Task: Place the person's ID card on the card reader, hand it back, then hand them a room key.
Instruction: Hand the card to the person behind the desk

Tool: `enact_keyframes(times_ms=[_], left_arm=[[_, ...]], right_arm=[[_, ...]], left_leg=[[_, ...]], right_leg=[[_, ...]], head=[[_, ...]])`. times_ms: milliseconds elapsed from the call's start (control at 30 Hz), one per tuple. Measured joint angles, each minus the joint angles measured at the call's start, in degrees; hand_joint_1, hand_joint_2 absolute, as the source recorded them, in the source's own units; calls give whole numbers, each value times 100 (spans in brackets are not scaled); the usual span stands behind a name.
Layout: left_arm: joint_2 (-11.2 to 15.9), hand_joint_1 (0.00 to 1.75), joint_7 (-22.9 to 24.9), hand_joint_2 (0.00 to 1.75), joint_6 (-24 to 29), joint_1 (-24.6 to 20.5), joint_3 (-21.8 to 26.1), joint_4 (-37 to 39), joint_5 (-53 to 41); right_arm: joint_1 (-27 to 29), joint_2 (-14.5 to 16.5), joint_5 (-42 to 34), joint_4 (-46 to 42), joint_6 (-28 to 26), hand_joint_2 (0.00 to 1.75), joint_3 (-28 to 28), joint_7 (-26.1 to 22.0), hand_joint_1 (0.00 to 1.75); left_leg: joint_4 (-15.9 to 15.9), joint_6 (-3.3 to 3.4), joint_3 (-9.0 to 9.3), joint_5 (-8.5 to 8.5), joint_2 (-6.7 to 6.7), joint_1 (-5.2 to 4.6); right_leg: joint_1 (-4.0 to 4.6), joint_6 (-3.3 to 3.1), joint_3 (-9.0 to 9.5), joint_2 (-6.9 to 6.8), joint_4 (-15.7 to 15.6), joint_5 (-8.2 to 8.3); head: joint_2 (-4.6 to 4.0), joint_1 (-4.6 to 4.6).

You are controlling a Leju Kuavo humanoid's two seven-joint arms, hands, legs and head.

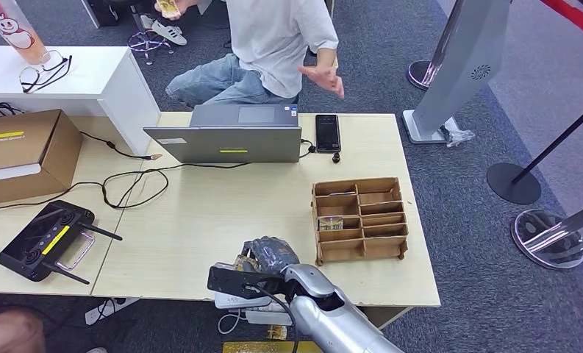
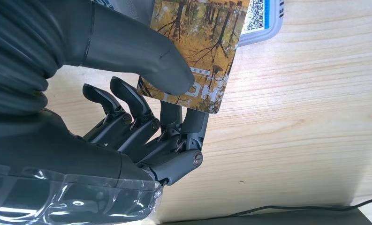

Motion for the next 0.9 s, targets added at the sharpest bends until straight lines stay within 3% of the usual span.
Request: enact_keyframes(times_ms=[900], left_arm=[[0, 0, -4, 0, -21, -12, 0, 0, -11]], right_arm=[[-35, 18, 174, 41, -92, 175, 84, 95, 175]], left_leg=[[0, 0, 0, 0, 0, 0]], right_leg=[[0, 0, 0, 0, 0, 0]], head=[[0, 0]])
